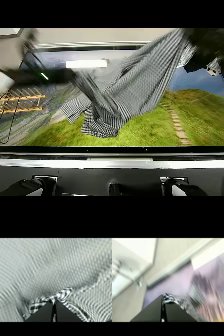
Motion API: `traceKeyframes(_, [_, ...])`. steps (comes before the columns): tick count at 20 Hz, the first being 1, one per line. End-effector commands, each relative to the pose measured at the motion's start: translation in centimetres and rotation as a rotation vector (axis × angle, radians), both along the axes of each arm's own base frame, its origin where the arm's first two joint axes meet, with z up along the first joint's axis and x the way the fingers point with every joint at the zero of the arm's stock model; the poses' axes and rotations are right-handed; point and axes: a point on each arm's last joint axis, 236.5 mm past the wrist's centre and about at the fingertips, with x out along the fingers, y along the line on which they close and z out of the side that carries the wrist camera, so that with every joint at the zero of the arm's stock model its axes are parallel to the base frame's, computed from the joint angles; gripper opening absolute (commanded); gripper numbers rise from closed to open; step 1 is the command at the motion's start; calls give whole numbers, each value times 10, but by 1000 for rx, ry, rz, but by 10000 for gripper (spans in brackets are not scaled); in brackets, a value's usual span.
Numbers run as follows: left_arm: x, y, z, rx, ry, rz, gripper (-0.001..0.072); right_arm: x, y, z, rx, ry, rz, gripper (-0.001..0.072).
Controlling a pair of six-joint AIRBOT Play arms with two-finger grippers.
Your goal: Fold the clothes and pants, and hang the long-sleeved shirts on hangers.
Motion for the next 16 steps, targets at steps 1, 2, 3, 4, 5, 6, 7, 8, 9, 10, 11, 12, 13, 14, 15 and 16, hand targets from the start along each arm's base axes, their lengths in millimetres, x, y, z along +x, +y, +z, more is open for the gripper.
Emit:
traceKeyframes(1, [-16, 46, 165, -33, -361, 101, 18, -70, -26, 122, 15, -372, -145, 26])
traceKeyframes(2, [-30, 50, 196, -56, -432, 104, 18, -98, -25, 145, -6, -441, -154, 26])
traceKeyframes(3, [-48, 55, 224, -78, -497, 106, 18, -124, -23, 163, -24, -498, -158, 26])
traceKeyframes(4, [-64, 59, 242, -94, -542, 108, 18, -151, -21, 178, -41, -549, -164, 26])
traceKeyframes(5, [-81, 65, 257, -108, -582, 112, 18, -180, -18, 193, -52, -599, -167, 26])
traceKeyframes(6, [-98, 69, 267, -118, -611, 113, 18, -209, -15, 205, -61, -646, -168, 26])
traceKeyframes(7, [-115, 74, 277, -128, -640, 114, 18, -234, -13, 215, -70, -688, -171, 26])
traceKeyframes(8, [-131, 79, 286, -138, -668, 114, 18, -259, -11, 223, -75, -729, -173, 27])
traceKeyframes(9, [-146, 83, 294, -147, -695, 115, 18, -280, -9, 230, -78, -764, -176, 27])
traceKeyframes(10, [-159, 87, 301, -155, -719, 116, 18, -299, -7, 235, -78, -795, -176, 27])
traceKeyframes(11, [-169, 89, 306, -161, -735, 117, 19, -312, -6, 239, -77, -816, -176, 27])
traceKeyframes(12, [-177, 92, 309, -166, -749, 117, 19, -320, -5, 241, -72, -827, -173, 27])
traceKeyframes(13, [-183, 93, 312, -173, -757, 118, 18, -323, -4, 240, -61, -824, -166, 27])
traceKeyframes(14, [-186, 94, 314, -175, -764, 119, 18, -322, -3, 239, -54, -813, -157, 27])
traceKeyframes(15, [-188, 95, 317, -183, -776, 122, 18, -315, -2, 236, -57, -796, -151, 27])
traceKeyframes(16, [-185, 95, 320, -191, -788, 127, 19, -306, -1, 231, -63, -772, -144, 26])
